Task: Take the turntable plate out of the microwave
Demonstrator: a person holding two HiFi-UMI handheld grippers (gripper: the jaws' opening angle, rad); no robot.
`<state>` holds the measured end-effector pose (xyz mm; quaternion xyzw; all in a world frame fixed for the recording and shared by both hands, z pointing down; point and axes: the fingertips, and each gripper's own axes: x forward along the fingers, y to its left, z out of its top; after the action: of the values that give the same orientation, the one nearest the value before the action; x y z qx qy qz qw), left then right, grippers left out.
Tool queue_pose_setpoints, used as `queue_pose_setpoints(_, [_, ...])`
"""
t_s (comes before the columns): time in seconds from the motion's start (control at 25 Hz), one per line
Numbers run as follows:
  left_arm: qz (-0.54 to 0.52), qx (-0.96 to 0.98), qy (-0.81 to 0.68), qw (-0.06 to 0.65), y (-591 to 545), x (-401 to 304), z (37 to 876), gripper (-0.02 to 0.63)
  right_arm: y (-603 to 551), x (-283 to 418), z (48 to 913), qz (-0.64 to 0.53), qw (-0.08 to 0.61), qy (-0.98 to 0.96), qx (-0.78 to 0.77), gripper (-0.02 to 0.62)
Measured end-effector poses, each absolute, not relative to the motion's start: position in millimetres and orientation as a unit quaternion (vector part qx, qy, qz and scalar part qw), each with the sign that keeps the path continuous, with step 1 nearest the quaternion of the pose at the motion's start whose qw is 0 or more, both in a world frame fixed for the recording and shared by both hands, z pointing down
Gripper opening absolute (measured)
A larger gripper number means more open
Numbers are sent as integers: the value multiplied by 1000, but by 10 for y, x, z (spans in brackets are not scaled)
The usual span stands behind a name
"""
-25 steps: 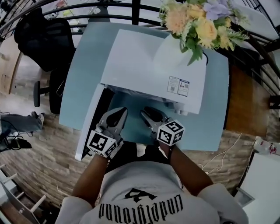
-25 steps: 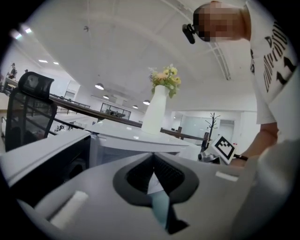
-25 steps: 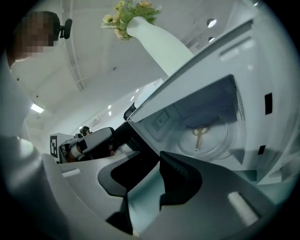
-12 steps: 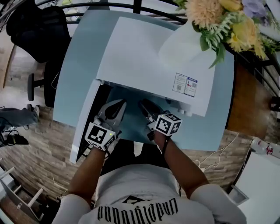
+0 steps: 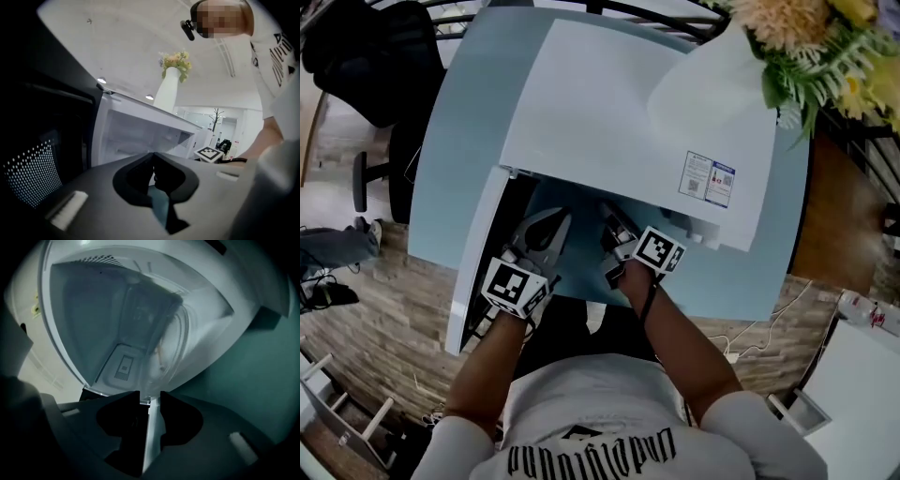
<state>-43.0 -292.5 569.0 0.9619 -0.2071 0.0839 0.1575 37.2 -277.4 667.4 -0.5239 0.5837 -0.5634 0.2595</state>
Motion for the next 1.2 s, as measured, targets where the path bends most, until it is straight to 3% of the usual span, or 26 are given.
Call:
queue_pose_setpoints(0.64, [98, 959, -205, 171, -2921, -469, 5888, 51, -2929, 462, 6919, -595, 336, 499, -534, 133])
queue_pose_setpoints(1.04, [100, 956, -208, 181, -2931, -481, 5970, 51, -2911, 483, 6945, -594, 349, 482, -542, 126])
queue_pose_setpoints(1.2, [101, 951, -208, 205, -2924, -486, 6047, 51, -2899, 455, 6878, -585, 338, 499, -542, 63])
